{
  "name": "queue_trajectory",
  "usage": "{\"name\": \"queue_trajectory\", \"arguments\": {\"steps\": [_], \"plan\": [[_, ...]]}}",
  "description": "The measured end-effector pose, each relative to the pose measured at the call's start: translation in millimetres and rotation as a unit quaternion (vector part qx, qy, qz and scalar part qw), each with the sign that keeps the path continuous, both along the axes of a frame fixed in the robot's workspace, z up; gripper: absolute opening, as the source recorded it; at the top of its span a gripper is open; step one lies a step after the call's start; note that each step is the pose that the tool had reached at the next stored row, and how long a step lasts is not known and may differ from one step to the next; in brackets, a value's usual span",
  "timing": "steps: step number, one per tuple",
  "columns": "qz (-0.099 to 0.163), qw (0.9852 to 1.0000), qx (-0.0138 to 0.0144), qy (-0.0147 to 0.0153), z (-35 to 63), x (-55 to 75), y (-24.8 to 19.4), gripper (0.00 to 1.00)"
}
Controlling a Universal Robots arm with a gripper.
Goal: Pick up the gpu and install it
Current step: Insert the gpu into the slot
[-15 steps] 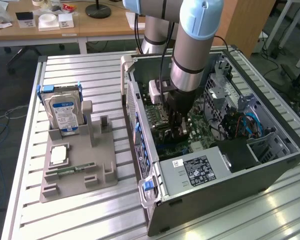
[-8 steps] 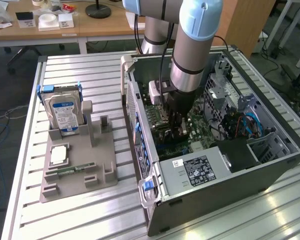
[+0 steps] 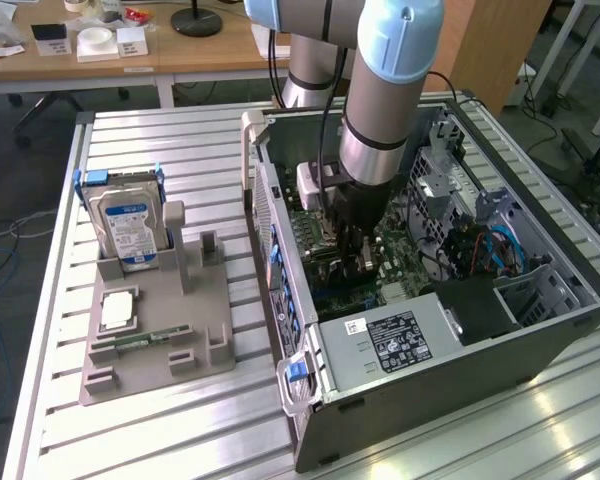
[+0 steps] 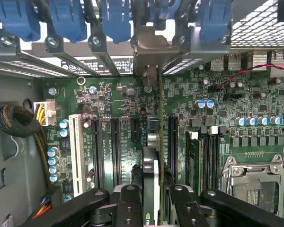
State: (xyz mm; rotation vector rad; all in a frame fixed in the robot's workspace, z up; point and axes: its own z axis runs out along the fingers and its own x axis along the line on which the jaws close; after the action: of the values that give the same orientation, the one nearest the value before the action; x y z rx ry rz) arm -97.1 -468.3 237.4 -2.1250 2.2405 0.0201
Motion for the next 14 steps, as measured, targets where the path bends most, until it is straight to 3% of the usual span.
{"name": "queue_trajectory", "arguments": {"steps": [6,9,14], "plan": [[0.000,1.0000,0.0008,-0.0002,-0.7,-0.4,0.2,0.27],[0.000,1.0000,0.0001,0.0000,-0.1,-0.1,0.0,0.40],[0.000,1.0000,-0.0007,0.0001,1.5,0.0,0.2,0.40]]}}
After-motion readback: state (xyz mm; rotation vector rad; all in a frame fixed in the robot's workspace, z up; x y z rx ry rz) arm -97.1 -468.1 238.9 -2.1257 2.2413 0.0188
